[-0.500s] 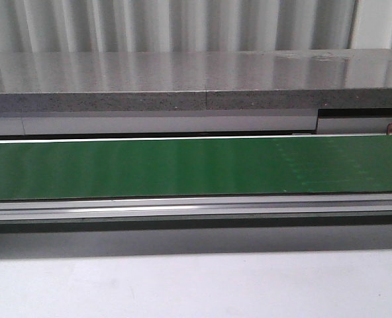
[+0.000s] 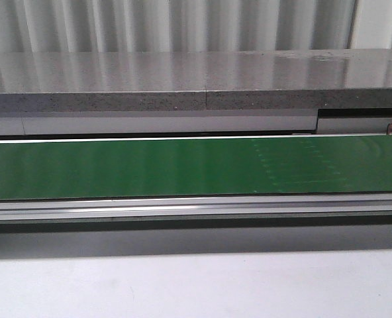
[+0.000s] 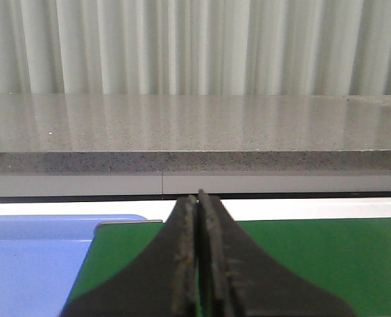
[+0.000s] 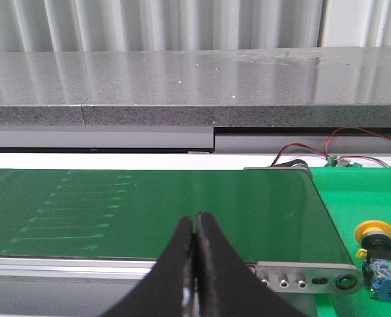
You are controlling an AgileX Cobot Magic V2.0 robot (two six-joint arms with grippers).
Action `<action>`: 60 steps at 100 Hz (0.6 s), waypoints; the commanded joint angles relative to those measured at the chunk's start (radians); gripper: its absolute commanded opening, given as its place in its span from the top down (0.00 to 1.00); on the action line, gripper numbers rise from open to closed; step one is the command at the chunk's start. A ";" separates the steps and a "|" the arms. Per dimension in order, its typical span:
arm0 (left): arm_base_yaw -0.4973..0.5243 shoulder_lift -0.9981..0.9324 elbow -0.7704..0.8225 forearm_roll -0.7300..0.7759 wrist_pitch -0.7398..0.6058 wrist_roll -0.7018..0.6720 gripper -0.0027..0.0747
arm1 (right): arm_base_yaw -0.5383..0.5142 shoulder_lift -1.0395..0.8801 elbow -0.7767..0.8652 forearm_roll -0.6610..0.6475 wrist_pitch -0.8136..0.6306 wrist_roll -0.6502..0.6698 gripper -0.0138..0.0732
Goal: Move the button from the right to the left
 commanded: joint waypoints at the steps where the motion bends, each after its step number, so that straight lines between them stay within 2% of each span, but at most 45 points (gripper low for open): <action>1: 0.000 -0.037 0.023 -0.006 -0.074 -0.009 0.99 | 0.000 -0.014 -0.016 -0.011 -0.079 0.000 0.92; 16: 0.000 -0.037 0.023 -0.006 -0.074 -0.009 0.99 | 0.000 -0.014 -0.016 -0.011 -0.087 -0.001 0.92; 38: 0.000 -0.037 0.023 -0.006 -0.074 -0.009 0.99 | -0.001 -0.014 -0.046 -0.011 -0.177 -0.001 0.92; 47: 0.000 -0.037 0.023 -0.006 -0.074 -0.009 0.99 | -0.001 -0.013 -0.114 -0.011 -0.102 -0.001 0.92; 60: 0.000 -0.037 0.023 -0.006 -0.074 -0.009 0.99 | -0.001 0.025 -0.273 -0.011 0.139 -0.001 0.92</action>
